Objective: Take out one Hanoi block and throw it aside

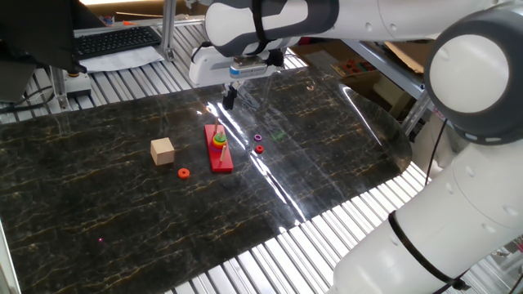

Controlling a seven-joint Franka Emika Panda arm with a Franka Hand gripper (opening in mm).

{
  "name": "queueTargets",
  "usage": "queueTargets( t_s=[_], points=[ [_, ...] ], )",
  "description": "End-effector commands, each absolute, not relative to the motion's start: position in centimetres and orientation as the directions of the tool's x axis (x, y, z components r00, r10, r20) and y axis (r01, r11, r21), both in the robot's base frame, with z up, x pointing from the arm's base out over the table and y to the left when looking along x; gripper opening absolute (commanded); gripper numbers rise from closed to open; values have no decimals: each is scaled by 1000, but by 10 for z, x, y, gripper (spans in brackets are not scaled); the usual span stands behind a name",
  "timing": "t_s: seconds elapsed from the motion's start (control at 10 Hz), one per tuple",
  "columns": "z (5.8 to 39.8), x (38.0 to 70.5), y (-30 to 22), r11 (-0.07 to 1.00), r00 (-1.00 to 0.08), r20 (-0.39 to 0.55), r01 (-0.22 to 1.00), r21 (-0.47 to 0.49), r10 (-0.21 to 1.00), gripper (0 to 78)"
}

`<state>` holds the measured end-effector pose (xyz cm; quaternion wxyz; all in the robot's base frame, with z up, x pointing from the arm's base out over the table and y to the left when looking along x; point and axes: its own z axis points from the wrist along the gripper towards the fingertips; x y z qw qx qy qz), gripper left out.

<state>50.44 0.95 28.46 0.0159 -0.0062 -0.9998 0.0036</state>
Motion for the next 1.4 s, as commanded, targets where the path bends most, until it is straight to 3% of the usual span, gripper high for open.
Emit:
queueTargets(
  t_s=[0.1, 1.4],
  points=[
    [281, 508, 8, 1000, -999, 45, 4, -5, 4, 0],
    [251, 513, -5, 1000, -999, 44, 8, -1, 8, 0]
  ],
)
